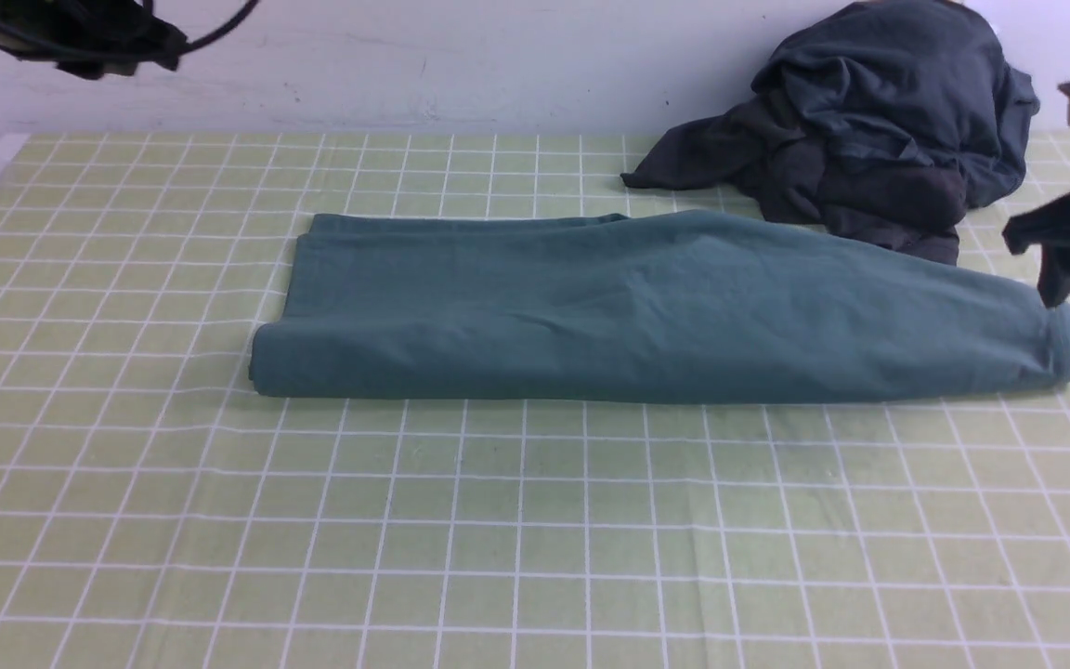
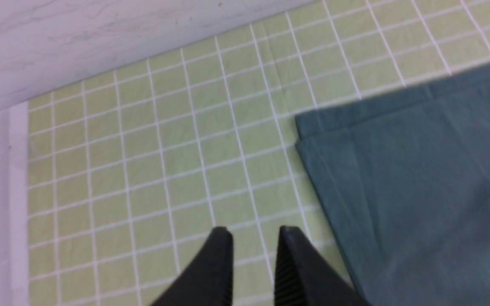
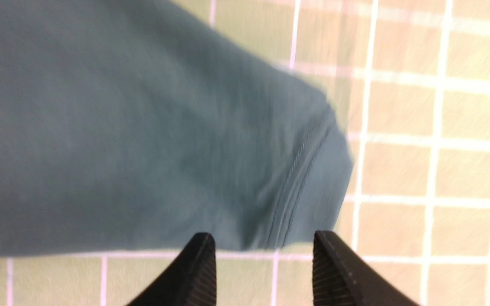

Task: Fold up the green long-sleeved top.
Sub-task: Use the right arm to clamp the right edge of the fabric

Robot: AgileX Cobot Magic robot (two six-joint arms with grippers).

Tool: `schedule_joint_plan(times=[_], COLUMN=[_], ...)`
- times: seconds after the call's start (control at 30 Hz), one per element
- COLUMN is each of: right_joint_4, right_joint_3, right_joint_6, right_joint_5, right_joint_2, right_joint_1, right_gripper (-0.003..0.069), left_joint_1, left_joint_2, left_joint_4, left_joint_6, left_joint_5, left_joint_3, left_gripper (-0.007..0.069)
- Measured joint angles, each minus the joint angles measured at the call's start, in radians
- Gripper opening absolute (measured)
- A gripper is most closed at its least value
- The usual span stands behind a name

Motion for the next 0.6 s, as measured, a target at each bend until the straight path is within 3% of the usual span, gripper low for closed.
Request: schedule_joint_plan(times=[0.03,0.1,0.23,0.37,0.47,0.6], right_joint_4=[0.026,0.034,0.044,0.055,0.071,0.063], right_joint_3=[0.033,0.06,0.07,0.072,0.072,0.072], right_joint_6=[0.001,0.014,0.074,0.096,0.08,0.0], right_joint_5=[-0.002,-0.025,-0.125,-0.187,-0.194,-0.193], right_joint_2=[0.019,0.045,0.096,0.139,0.143,0.14], right_joint_1=[-0.025,-0.041,-0.049,-0.049,-0.05,-0.05], right_gripper=[0.0318,0.0341,0.0391,0.0397,0.0364,0.0174], left_joint_1=[0.0,0.0,0.0,0.0,0.0,0.0], left_joint_2=[-0.075,-0.147,-0.299,-0.445,-0.503,-0.664], left_joint_4=[0.0,0.0,-0.018,-0.028,-0.028,-0.027], left_joint_6=[0.03,0.045,0.052,0.011,-0.023,-0.059], left_joint_5=[0.098,0.156,0.184,0.157,0.174,0.218], left_joint_3=[0.006,0.026,0.112,0.196,0.24,0.397], left_gripper=[0.0039,0.0013,-0.0003,-0.0003,-0.0003,-0.0003])
